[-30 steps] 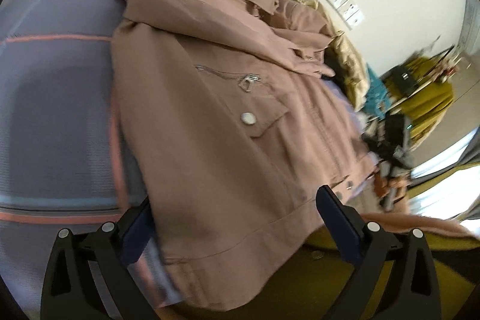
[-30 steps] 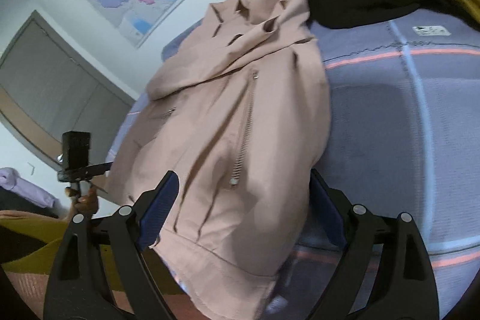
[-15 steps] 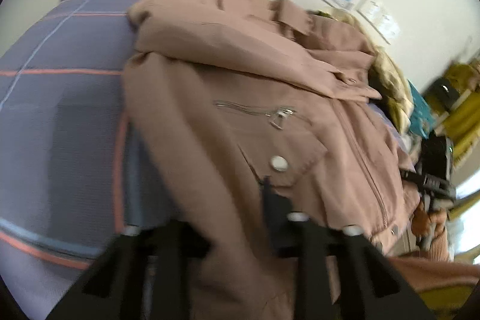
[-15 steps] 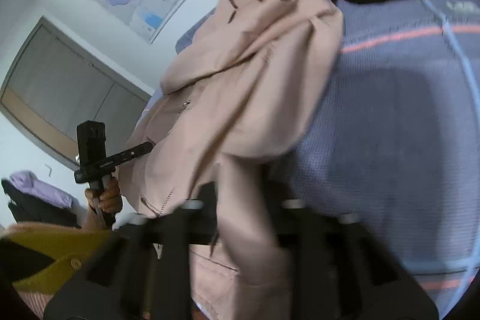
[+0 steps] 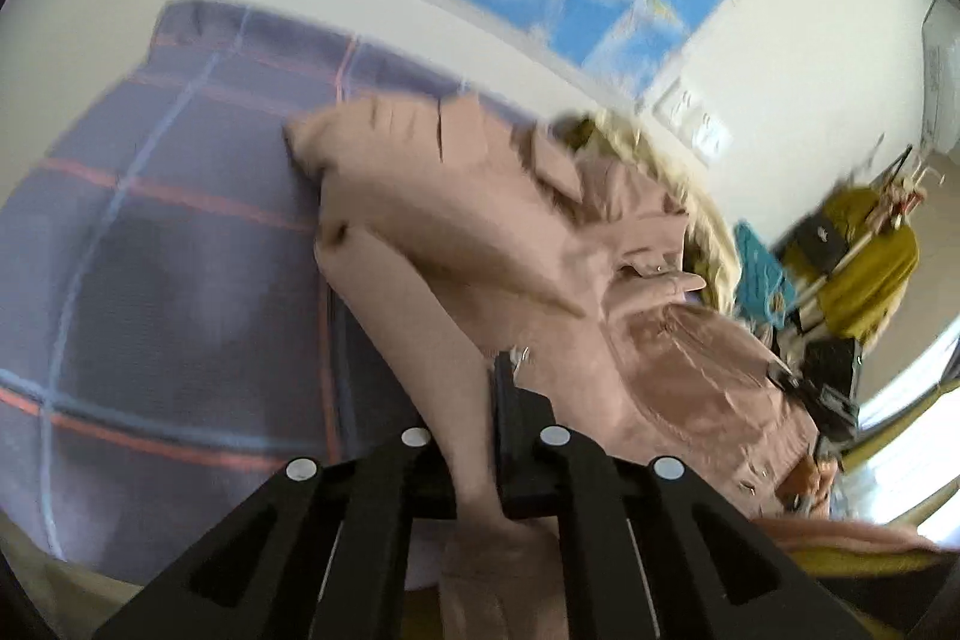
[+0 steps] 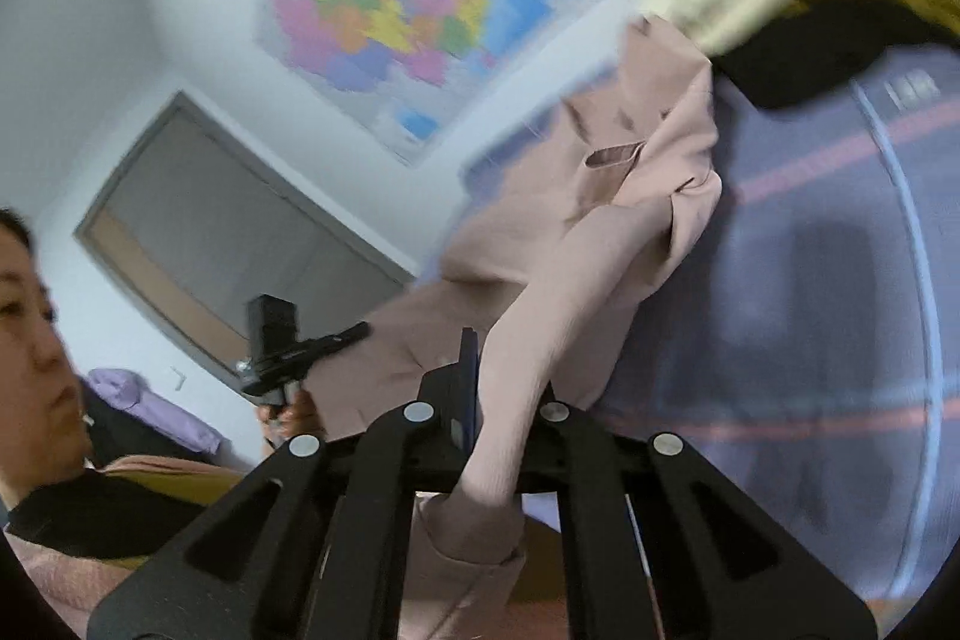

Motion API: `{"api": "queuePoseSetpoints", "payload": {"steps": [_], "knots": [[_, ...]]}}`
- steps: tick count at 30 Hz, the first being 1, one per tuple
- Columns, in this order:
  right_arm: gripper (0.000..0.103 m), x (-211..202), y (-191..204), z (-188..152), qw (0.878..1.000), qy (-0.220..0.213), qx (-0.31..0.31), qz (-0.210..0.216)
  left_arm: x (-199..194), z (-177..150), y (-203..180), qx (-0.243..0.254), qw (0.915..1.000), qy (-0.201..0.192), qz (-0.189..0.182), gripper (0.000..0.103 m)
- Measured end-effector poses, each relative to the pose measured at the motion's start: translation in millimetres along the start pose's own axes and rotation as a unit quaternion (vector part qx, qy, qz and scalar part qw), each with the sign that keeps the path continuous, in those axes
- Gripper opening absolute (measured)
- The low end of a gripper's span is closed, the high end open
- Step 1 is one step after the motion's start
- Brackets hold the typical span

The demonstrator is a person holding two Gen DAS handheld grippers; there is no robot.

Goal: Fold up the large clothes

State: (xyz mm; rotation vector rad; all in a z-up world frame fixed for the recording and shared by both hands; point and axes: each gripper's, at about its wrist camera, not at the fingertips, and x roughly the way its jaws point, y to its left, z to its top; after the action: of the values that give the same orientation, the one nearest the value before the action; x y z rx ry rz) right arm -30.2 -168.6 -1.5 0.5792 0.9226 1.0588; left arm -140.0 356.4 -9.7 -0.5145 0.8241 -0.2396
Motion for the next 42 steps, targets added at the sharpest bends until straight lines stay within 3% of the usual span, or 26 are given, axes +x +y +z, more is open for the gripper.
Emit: {"api": "queuePoseSetpoints", "payload": {"steps": [5,6,7,10,12,14,17,19,20,23,24,28,33,36,42], "knots": [[0.017,20,-48,-23,0.995,0.049,0.076,-0.038,43,-24,16,-0.002,0.9973,0.065,0.033,0.021],[0.022,21,-52,-27,0.995,0.055,0.081,-0.037,45,-28,17,0.003,0.997,0.07,0.035,0.035],[0.028,21,-53,-29,0.994,0.058,0.08,-0.044,46,-31,17,0.008,0.9965,0.073,0.041,0.042],[0.037,21,-52,-32,0.994,0.068,0.077,-0.038,45,-34,15,0.018,0.9959,0.08,0.038,0.055],[0.04,21,-48,-33,0.994,0.074,0.068,-0.041,45,-36,11,0.026,0.9949,0.092,0.031,0.071],[0.048,23,-44,-33,0.994,0.079,0.06,-0.035,44,-41,8,0.036,0.9936,0.106,0.015,0.078],[0.058,28,-35,-34,0.995,0.089,0.04,-0.03,49,-46,2,0.044,0.9925,0.114,-0.001,0.078],[0.057,33,-32,-32,0.994,0.097,0.035,-0.027,55,-48,-5,0.048,0.9919,0.117,-0.013,0.062],[0.056,36,-30,-32,0.994,0.1,0.033,-0.031,59,-50,-8,0.051,0.991,0.123,-0.01,0.041],[0.021,45,-29,-31,0.993,0.108,0.045,-0.029,63,-47,-13,0.056,0.9926,0.105,0.024,0.008],[0.011,45,-30,-32,0.992,0.108,0.049,-0.03,62,-44,-11,0.049,0.9938,0.097,0.024,0.005],[0.008,31,-22,-28,0.994,0.075,0.071,0.021,42,-30,-5,0.018,0.9978,0.063,0.006,0.003],[0.008,17,14,5,0.996,0.002,0.03,0.079,19,-7,-7,0.001,0.9996,0.019,-0.02,0.002],[0.007,18,11,22,0.995,-0.023,0.043,0.093,6,11,-1,-0.016,0.9989,-0.007,-0.043,0.002],[0.007,13,-12,67,0.984,-0.09,0.095,0.125,-4,52,1,-0.028,0.998,-0.032,-0.048,0.002]]}}
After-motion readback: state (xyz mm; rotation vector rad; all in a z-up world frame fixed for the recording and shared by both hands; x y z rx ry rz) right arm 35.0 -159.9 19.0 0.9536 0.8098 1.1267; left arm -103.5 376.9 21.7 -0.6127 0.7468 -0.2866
